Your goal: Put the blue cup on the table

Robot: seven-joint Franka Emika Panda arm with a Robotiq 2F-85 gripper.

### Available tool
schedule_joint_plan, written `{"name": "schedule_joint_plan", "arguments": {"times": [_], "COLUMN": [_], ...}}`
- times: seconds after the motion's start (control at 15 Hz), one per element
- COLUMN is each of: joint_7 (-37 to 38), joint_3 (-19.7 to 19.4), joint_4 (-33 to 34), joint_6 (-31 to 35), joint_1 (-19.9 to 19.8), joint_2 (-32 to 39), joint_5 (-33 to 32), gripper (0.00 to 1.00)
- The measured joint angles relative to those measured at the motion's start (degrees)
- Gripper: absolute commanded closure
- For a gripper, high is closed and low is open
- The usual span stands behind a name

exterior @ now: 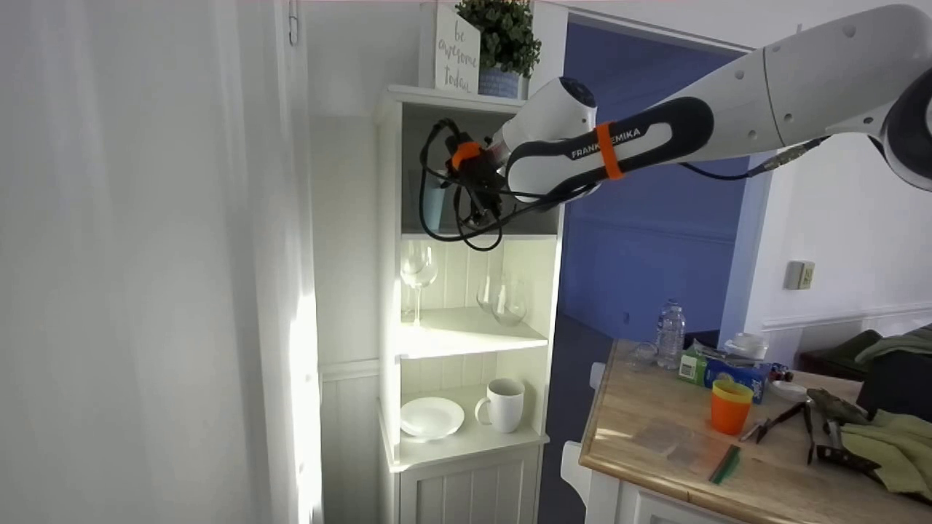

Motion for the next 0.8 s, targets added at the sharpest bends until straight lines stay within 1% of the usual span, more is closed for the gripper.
{"name": "schedule_joint_plan", "arguments": {"times": [0.2, 0.4, 0.53, 0.8], "joint_7": [0.0, 0.0, 0.0, 0.4], "joint_3": [0.0, 0.3, 0.5, 0.6], "joint_4": [0.4, 1.2, 1.9, 4.4], "joint_6": [-7.1, -11.7, -13.4, -14.0], "joint_1": [0.0, 0.0, 0.0, 0.1], "joint_2": [-1.2, -2.2, -2.9, -4.3], "joint_5": [0.0, 0.3, 0.5, 0.6], "gripper": [0.0, 0.0, 0.0, 0.0]}}
